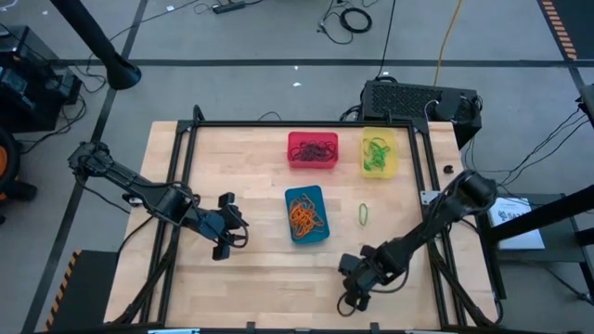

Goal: Sort rubber bands into baskets
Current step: Put the green rubber band into the yellow bin

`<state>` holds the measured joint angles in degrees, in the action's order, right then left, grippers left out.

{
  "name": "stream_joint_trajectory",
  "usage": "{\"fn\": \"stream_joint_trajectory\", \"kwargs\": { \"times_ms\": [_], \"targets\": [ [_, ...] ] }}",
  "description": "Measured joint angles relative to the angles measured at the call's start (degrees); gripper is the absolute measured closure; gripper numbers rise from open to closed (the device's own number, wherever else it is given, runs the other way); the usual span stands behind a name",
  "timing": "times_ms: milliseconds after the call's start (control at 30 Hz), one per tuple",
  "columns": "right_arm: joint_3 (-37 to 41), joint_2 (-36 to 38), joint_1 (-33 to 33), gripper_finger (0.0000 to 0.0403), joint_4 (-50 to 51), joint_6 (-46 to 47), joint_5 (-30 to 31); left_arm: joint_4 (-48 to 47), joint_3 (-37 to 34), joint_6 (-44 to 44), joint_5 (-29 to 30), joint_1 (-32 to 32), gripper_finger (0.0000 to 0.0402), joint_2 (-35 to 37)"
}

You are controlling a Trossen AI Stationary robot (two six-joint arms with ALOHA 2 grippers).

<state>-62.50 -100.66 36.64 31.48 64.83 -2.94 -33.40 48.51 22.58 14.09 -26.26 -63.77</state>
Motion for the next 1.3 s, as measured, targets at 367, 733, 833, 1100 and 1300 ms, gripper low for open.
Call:
{"fn": "stream_joint_trajectory", "kwargs": {
  "times_ms": [367, 733, 833, 1100, 1300],
  "targets": [
    [-0.3, -8.1, 5.8, 0.0212, -4.4, -0.9, 1.4, 0.1, -0.1, -1.0, 0.1, 0.0, 0.0227, 0.0],
    [0.2, 0.7, 3.4, 0.0395, 1.0, 6.0, 5.8, 2.1, -5.6, -0.4, 0.1, 0.1, 0.0227, 0.0],
    [0.0, 6.6, 0.2, 0.0400, 6.9, 6.1, 9.7, 5.0, -7.0, 0.7, -1.6, 0.6, 0.0227, 0.0],
    [0.1, 18.7, -15.4, 0.0402, 30.7, 5.6, 16.5, 9.0, -7.1, 0.8, -3.4, 3.1, 0.0227, 0.0],
    [0.1, 22.3, -35.3, 0.0402, 35.8, -8.7, 18.9, 10.9, -7.1, 1.2, -3.4, 7.0, 0.0227, 0.0]
  ]
}}
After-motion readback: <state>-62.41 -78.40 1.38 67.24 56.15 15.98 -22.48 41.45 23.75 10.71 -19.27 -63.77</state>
